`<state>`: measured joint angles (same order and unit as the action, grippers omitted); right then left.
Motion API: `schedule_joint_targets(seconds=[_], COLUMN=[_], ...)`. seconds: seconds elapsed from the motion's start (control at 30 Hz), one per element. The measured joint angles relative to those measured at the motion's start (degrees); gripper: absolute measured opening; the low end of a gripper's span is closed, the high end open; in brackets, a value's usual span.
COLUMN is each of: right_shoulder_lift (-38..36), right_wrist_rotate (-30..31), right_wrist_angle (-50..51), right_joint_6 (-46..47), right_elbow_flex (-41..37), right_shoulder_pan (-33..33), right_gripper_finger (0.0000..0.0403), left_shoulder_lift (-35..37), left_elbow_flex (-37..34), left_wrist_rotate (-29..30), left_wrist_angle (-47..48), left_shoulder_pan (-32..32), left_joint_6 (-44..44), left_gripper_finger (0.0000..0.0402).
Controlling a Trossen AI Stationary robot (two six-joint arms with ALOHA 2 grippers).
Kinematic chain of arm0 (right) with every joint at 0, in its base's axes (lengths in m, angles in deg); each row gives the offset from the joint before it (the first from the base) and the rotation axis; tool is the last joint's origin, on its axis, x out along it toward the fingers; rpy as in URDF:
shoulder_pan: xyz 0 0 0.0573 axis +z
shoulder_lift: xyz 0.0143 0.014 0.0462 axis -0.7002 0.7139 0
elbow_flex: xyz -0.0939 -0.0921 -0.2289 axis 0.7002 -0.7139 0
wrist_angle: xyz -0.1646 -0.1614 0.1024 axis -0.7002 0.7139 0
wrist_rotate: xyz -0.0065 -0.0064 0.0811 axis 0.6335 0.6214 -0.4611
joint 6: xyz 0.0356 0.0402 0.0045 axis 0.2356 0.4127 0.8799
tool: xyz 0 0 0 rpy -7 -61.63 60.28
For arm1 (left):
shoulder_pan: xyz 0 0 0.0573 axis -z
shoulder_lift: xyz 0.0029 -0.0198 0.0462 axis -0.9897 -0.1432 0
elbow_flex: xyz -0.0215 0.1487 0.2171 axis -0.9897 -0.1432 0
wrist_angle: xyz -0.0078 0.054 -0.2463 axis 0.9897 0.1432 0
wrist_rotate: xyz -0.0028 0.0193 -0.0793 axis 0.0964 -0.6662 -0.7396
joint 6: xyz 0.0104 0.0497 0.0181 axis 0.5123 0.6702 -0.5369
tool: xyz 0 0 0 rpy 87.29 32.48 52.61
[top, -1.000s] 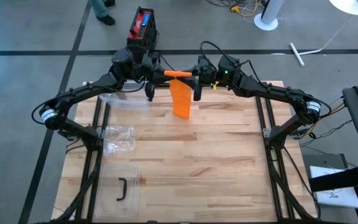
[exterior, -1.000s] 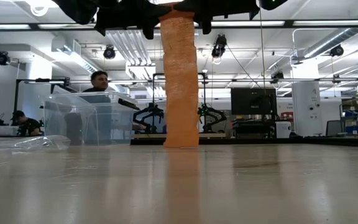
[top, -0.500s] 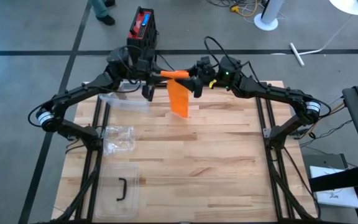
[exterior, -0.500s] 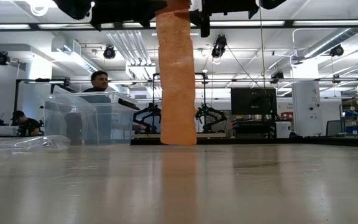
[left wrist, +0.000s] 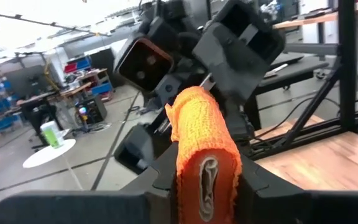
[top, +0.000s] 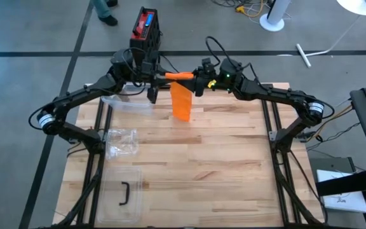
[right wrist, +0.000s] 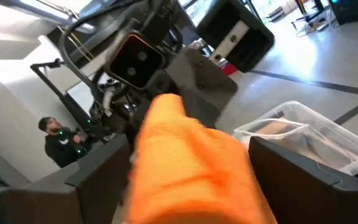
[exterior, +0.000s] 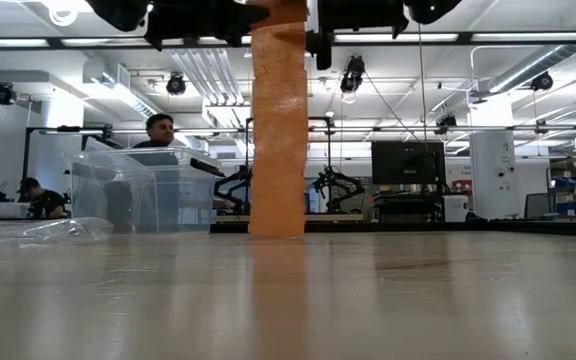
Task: Roll bandage
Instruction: Roll the orange bandage
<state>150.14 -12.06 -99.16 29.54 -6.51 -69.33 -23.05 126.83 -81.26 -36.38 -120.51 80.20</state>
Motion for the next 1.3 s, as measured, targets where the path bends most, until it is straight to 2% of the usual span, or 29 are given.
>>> schedule_joint_targets(seconds=[0.13,0.27,0.43,0.57,0.67,0.77,0.93,1.03,1.3], right_shoulder_lift=[0.00,0.02,0.04,0.04,0.04,0.04,0.10,0.17,0.07], right_wrist_rotate=[0.02,0.05,0.58,0.77,1.31,0.25,-3.38,-3.50,-3.14], right_wrist_angle=[-0.84,-0.89,-0.58,-0.46,-0.88,-0.59,-0.03,-0.27,1.43], right_joint_6=[1.00,1.92,2.48,1.67,2.92,2.99,-6.24,-9.87,-17.54], right_elbow_flex=[0.00,0.00,0.00,0.00,0.00,0.00,-0.04,-0.04,-0.02], right_shoulder_pan=[0.02,0.01,-0.04,-0.13,-0.70,-1.05,0.04,0.28,0.05], right_gripper_finger=[0.0298,0.0255,0.0164,0.0085,0.0044,0.0042,0.0066,0.0074,0.0048], left_shoulder_lift=[0.02,0.02,0.06,0.29,1.24,3.64,6.66,6.84,8.47], left_elbow_flex=[0.01,0.00,0.02,0.00,0.00,-0.04,-1.33,-3.11,-5.03], left_wrist_rotate=[1.84,2.29,4.58,5.44,6.12,6.81,6.17,6.68,6.38], left_wrist_angle=[0.09,1.00,1.01,1.14,1.41,3.43,12.86,13.95,13.87], left_shoulder_pan=[0.00,0.00,0.09,0.07,-0.10,-0.91,-0.91,-0.84,-0.78], left_joint_6=[0.02,0.06,-0.22,-0.84,-0.37,-0.16,5.14,5.47,7.99], left_gripper_finger=[0.0067,0.0063,0.0081,0.0112,0.0140,0.0170,0.0213,0.0233,0.0253])
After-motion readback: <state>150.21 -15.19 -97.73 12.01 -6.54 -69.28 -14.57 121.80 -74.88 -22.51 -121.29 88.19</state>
